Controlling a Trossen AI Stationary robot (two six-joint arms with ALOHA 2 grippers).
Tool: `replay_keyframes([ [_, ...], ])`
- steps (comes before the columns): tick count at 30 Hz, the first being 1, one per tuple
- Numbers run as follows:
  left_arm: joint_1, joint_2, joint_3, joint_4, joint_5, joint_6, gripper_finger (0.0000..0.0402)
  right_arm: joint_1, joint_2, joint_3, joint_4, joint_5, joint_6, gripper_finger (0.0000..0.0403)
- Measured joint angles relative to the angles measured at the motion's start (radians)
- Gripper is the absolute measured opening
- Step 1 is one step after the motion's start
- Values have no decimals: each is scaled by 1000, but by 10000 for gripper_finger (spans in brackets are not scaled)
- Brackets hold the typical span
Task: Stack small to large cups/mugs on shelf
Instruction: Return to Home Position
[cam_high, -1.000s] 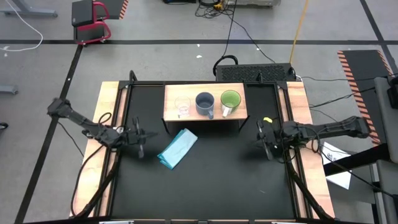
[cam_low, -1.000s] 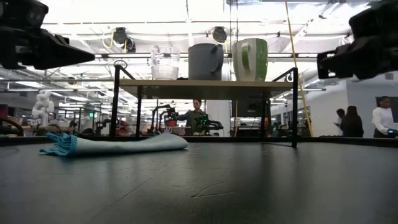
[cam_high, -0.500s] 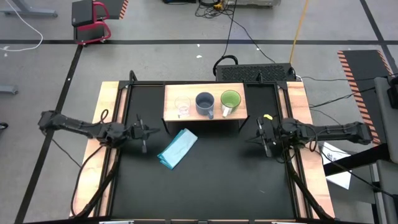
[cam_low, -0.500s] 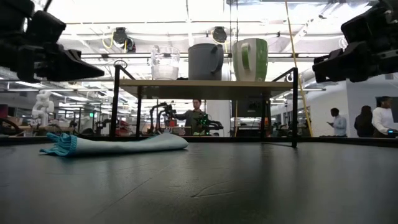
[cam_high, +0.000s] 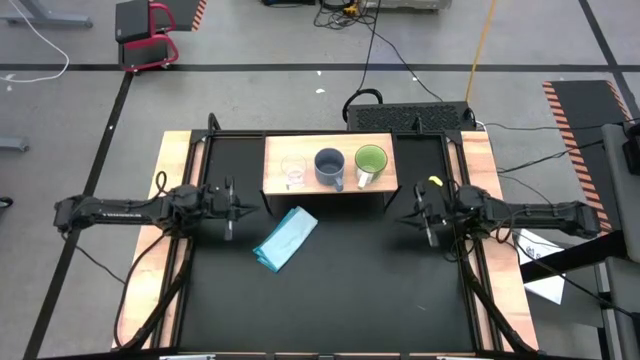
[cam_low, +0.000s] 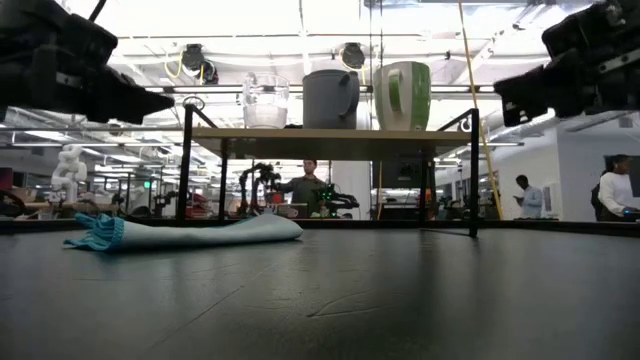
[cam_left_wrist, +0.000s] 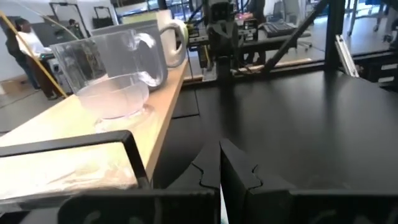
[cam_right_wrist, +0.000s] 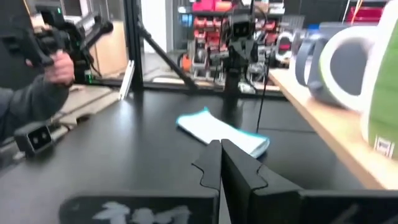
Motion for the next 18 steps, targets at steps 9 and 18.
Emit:
replay_keyframes([
  [9,0,-22,0,-8,-1,29,0,0,-43,0,2,-2,26,0],
  [18,0,-104,0,-15,-4,69,0,4,-128,0,3,-7,10,0],
])
